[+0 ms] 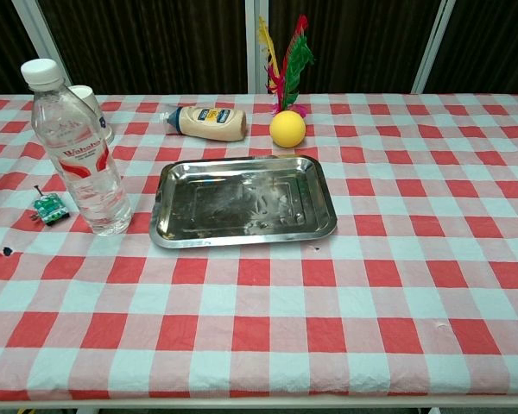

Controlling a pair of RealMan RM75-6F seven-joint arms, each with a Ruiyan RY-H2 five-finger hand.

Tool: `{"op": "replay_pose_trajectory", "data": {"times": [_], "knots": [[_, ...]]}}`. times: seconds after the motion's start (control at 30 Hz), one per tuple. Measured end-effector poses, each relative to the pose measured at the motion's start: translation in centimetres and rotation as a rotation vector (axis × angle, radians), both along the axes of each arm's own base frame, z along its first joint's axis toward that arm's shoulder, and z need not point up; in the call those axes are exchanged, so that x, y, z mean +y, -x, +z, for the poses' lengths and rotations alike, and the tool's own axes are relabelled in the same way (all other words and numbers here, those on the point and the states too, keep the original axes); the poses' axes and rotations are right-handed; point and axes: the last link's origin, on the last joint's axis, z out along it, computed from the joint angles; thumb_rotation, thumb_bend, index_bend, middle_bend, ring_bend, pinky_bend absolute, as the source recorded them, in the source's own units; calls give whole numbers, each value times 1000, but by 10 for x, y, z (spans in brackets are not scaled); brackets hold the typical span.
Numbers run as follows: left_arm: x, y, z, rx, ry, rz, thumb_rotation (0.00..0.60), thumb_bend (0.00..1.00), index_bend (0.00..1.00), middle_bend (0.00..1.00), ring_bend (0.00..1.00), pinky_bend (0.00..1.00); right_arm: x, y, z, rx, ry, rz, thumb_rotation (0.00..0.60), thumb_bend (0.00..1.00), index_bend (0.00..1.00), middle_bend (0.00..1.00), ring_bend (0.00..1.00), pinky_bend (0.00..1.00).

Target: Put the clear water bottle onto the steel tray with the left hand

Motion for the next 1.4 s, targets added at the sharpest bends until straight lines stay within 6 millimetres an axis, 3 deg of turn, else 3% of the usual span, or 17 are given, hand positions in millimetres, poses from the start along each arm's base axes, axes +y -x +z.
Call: {"op": "replay_pose_trajectory", "data": {"times": [0.37,0.57,1.0,1.27,1.33,1.4], "knots": [[0,-5,-3,-33,6,1,600,81,308,329,200,218,1,3,0,0,-10,-28,600,107,0,67,0,0],[7,-15,-14,-138,13,5,600,78,307,329,200,218,-1,5,0,-4,-16,-48,600,107,0,68,0,0],[4,-49,-93,-602,90,90,600,0,244,285,195,218,-1,6,0,-21,-26,-58,600,107,0,69,0,0],[15,-57,-122,-811,70,178,600,0,236,275,183,212,-1,6,1,-25,-27,-60,600,108,0,69,0,0],[17,-58,-127,-859,77,201,587,0,229,263,178,210,-1,7,1,-27,-25,-62,600,108,0,69,0,0],[19,-61,-132,-903,97,219,519,0,218,247,169,205,-1,7,1,-29,-24,-65,600,108,0,69,0,0]]}}
